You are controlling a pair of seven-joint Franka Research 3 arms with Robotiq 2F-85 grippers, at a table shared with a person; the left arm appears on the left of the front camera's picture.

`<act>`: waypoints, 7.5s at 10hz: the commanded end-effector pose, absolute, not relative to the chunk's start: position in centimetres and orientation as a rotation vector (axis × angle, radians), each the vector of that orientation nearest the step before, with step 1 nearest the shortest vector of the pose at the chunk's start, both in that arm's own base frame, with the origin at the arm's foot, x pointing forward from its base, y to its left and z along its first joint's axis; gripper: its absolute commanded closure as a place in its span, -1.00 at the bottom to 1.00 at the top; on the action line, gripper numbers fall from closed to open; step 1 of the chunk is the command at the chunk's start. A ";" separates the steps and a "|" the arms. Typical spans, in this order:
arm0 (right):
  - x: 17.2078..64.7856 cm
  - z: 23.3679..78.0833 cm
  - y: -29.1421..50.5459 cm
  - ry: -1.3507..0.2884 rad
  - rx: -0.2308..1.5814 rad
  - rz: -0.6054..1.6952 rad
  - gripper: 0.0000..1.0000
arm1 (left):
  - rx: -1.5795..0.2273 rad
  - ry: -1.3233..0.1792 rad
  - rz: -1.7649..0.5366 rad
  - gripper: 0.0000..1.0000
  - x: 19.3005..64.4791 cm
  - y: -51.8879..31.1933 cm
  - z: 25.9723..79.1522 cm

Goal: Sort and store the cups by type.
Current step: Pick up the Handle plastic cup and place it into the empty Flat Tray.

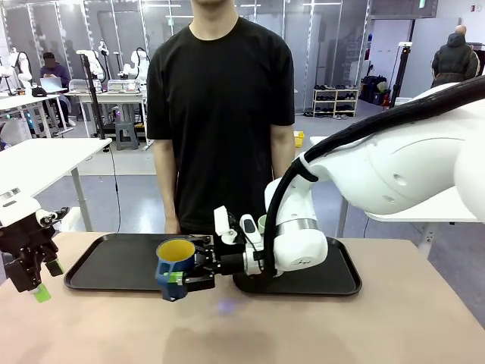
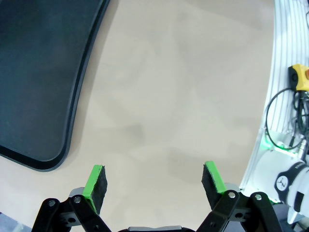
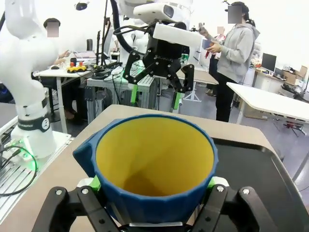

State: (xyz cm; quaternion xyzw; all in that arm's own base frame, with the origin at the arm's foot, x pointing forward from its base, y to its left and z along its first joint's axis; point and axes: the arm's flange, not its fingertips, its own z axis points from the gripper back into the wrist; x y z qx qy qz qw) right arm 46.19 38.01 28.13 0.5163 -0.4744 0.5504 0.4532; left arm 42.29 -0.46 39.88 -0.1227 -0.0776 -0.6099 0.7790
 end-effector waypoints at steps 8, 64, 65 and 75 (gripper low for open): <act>48.4 24.5 47.0 -1.381 1.103 1.205 -0.58 | -0.266 -0.174 -1.322 -1.00 42.3 -0.3 39.9; 49.4 21.3 50.8 -1.224 0.798 0.844 -1.00 | -0.266 -0.174 -1.322 -1.00 42.3 -0.3 39.9; 48.9 21.3 50.6 -1.217 0.798 0.843 -1.00 | -0.266 -0.174 -1.322 -1.00 42.3 -0.3 39.9; 42.7 23.3 48.1 -1.090 0.711 0.886 -1.00 | -0.266 -0.174 -1.322 -1.00 42.3 -0.3 39.9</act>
